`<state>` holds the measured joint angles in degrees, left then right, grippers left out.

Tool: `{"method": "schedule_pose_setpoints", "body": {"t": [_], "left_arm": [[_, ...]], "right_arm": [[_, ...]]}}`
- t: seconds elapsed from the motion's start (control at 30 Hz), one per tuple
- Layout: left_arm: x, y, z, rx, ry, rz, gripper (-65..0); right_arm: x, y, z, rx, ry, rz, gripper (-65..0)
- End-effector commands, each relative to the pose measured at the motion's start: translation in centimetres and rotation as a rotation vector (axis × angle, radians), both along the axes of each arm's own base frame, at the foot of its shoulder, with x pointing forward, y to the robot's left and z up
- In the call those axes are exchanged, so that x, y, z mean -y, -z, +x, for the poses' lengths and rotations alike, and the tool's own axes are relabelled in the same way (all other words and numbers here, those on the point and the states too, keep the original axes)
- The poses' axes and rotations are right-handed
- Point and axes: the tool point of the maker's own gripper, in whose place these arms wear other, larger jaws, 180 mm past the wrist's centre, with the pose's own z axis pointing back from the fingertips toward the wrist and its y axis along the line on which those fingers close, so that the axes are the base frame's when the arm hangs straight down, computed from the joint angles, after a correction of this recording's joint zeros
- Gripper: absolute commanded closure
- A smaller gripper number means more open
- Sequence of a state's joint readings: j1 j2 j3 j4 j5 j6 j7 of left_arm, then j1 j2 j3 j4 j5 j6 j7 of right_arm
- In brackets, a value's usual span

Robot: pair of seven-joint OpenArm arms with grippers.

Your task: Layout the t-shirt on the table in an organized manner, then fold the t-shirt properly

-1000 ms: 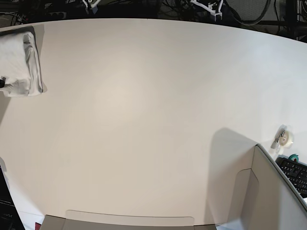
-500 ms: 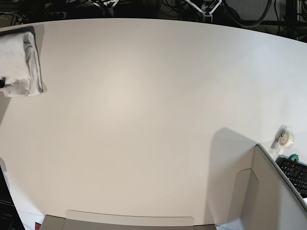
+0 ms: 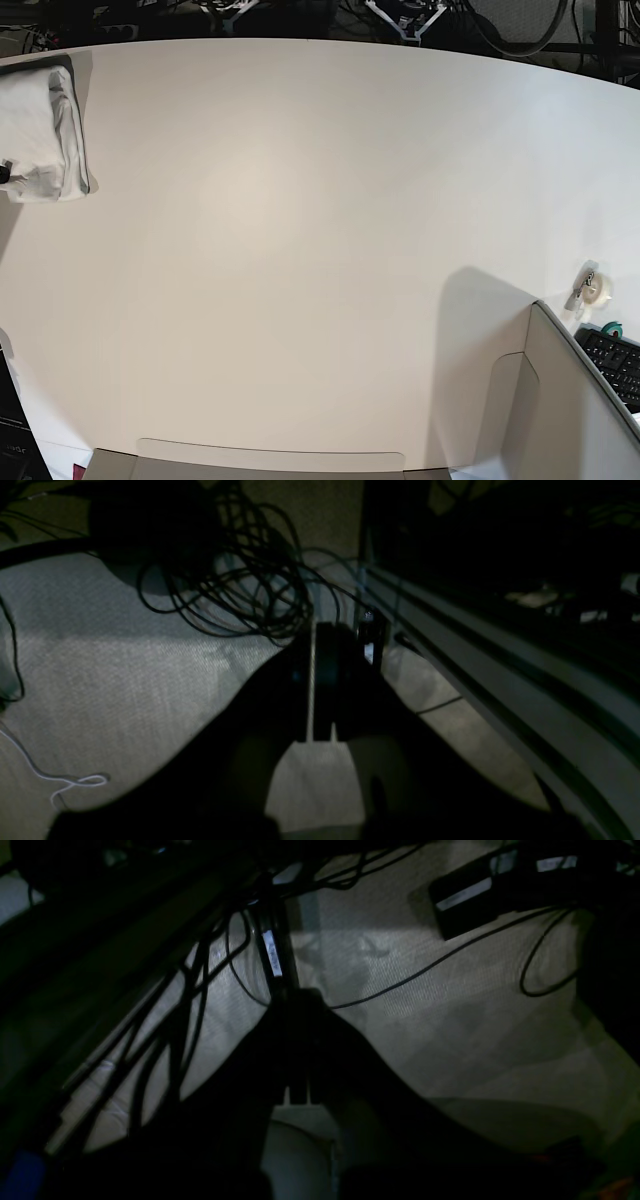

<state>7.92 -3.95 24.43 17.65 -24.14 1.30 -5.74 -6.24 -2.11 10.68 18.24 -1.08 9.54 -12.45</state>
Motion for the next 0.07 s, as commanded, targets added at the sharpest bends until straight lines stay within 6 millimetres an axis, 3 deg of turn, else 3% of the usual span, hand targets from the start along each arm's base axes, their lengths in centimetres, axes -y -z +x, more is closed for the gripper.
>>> {"method": "schedule_pose_setpoints", "body": {"t": [0.0,0.03], "left_arm": [[-0.13,-0.09,0.95,0.022,0.002,0.004,0.0],[0.58,-0.09,1.11,0.023,0.002,-0.007,0.0]], "right_arm": [[-0.58,-0.08,0.84,0.018,0.008,0.016,0.0],[-0.59,-0.09,0.95,0.02,0.011,0.017,0.0]]}}
